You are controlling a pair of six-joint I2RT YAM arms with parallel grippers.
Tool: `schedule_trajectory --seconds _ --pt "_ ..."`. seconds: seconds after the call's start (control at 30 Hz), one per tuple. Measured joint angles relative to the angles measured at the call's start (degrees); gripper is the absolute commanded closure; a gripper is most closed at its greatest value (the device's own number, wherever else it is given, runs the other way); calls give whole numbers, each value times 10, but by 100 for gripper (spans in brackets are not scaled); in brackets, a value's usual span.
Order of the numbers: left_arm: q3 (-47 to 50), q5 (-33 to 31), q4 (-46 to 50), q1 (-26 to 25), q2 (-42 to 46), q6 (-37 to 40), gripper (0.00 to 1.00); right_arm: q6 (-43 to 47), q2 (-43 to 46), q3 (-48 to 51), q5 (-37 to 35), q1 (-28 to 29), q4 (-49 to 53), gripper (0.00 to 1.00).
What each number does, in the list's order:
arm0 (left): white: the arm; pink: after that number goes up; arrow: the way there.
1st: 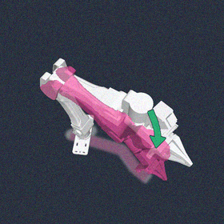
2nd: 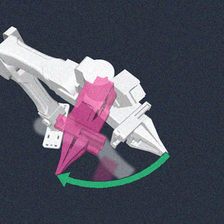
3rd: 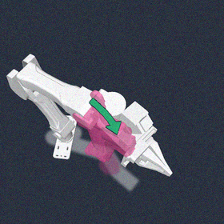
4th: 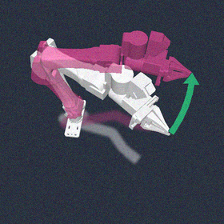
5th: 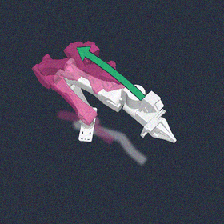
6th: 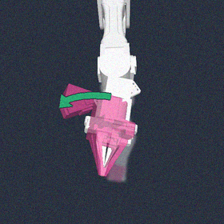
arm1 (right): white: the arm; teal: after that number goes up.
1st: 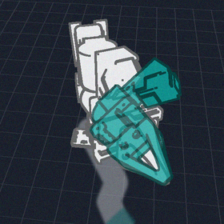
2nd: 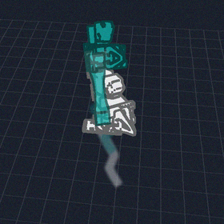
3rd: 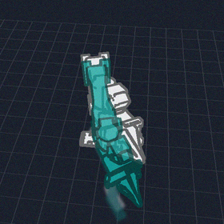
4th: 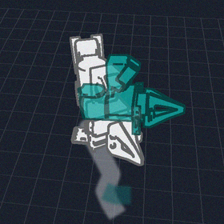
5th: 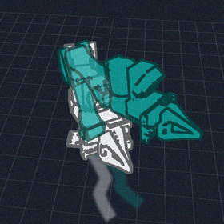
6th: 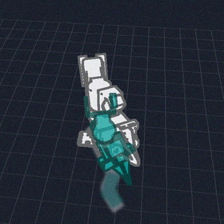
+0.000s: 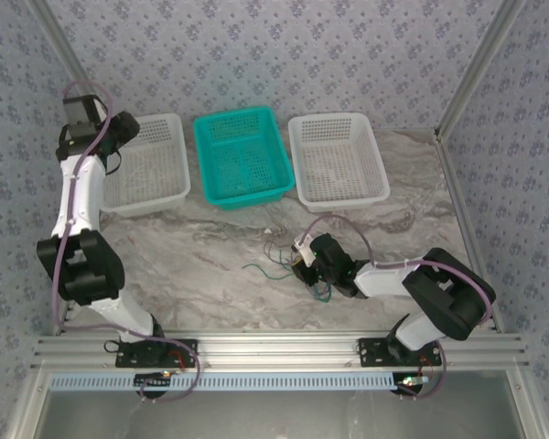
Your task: Untangle the cables
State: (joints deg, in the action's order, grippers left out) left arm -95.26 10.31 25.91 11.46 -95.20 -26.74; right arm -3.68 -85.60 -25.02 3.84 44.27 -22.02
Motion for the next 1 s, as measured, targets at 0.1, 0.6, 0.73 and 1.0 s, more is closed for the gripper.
schedule_trajectory --seconds 0.1,0.6,0.73,1.0 --pt "26 24 -4 -18 65 -6 45 -3 0 -1 0 -2 0 79" --pt "282 39 -21 -263 237 -5 43 -11 83 -45 20 -20 60 35" --pt "331 30 -24 -317 238 -31 43 -29 124 -55 26 -40 69 35" --pt "410 32 -74 -429 218 -123 46 -114 221 -59 13 -118 116 35"
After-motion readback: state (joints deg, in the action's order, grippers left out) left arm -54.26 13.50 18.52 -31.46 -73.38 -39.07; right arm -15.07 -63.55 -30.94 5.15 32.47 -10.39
